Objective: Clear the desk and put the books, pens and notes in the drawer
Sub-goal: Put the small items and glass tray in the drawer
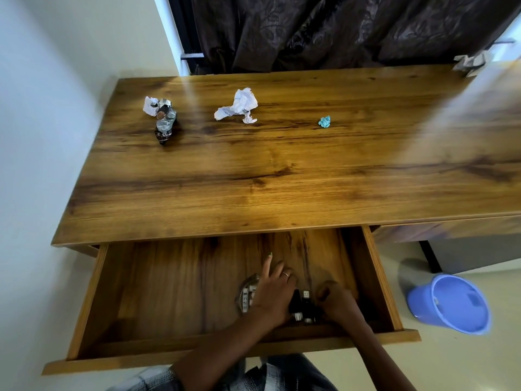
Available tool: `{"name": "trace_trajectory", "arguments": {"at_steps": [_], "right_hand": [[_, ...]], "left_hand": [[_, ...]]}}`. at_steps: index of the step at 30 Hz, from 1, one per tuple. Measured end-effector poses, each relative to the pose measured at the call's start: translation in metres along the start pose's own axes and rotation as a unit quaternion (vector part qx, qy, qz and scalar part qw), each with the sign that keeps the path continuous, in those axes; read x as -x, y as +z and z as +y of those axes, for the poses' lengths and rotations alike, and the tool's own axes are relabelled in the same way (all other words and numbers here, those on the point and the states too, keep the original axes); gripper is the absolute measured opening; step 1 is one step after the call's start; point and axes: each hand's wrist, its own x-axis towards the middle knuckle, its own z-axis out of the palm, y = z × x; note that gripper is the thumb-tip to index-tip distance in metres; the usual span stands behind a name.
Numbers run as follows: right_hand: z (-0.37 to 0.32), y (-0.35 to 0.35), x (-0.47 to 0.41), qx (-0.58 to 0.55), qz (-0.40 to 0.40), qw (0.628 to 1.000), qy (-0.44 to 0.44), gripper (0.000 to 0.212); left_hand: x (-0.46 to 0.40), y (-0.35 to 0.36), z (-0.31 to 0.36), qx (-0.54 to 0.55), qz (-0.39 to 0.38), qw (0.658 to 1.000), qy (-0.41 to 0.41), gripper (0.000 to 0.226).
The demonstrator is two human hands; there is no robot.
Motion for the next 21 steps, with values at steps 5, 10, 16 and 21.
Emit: {"name": "trace_trajectory", "arguments": {"at_steps": [5,10,16,21], "right_hand": [[-0.002,-0.003,0.001,-0.004,0.011,1.0,-0.018,0.012],[-0.002,-0.004,0.002,-0.023,0.01,1.0,-0.009,0.013],[-0.001,-0.004,0.002,-0.024,0.008,1.0,-0.018,0.013],[0.0,-0.005,0.0,-0.027,0.014,0.999,-0.022,0.013]], "left_hand": [[0.0,0.0,0.003,-0.011,-0.005,1.0,-0.003,0.066],[0.005,-0.004,0.002,-0.027,0.005,0.999,-0.04,0.074],[0.007,-0.009,0.003,-0.057,-0.031,0.998,-0.024,0.045],[0.004,-0.002,0.006,-0.046,-0.019,0.999,-0.008,0.041]]}}
